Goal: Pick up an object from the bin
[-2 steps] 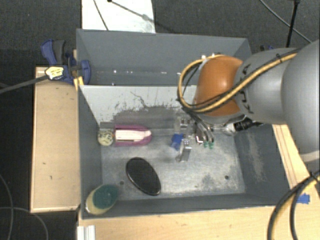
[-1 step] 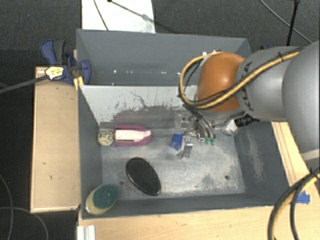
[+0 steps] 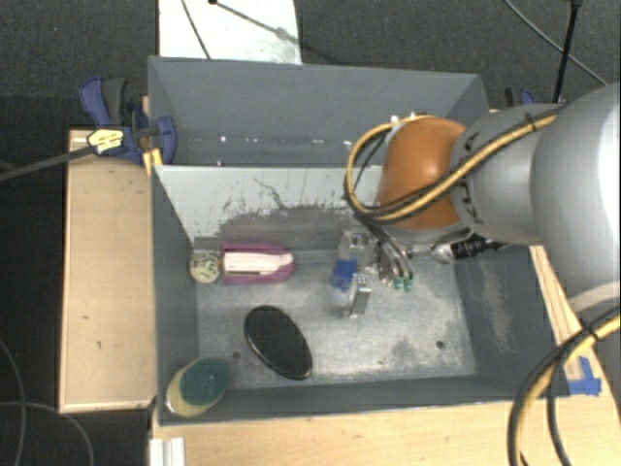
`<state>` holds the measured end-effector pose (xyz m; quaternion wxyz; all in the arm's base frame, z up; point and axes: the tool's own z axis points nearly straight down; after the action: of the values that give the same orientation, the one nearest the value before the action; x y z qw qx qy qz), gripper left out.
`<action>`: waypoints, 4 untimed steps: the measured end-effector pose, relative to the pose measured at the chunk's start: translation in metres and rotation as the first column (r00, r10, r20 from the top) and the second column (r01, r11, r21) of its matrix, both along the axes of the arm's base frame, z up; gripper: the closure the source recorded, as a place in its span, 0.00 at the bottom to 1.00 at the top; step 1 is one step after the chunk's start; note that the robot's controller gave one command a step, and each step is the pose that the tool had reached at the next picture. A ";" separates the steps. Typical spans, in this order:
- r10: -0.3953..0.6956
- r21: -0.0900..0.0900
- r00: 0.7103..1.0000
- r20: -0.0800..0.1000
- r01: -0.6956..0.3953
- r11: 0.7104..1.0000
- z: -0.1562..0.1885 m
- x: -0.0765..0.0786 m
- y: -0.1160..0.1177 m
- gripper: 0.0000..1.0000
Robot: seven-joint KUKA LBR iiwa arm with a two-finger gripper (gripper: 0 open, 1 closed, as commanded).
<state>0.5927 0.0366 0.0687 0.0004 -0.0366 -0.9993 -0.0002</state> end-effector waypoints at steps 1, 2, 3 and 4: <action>-0.136 0.000 0.991 -0.001 0.136 0.991 0.002 -0.003 0.014 0.00; -0.135 0.000 0.991 0.000 0.135 0.991 0.002 -0.003 0.014 1.00; -0.132 0.001 0.991 0.007 0.132 0.991 0.038 -0.001 0.014 1.00; -0.129 0.001 0.992 0.008 0.129 0.992 0.061 0.001 0.014 1.00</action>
Offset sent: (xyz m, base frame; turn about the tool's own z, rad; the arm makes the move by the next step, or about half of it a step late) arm -0.0031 0.0140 0.0013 0.1381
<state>0.5932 0.0506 0.1299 -0.0035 -0.1011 -0.9949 -0.0008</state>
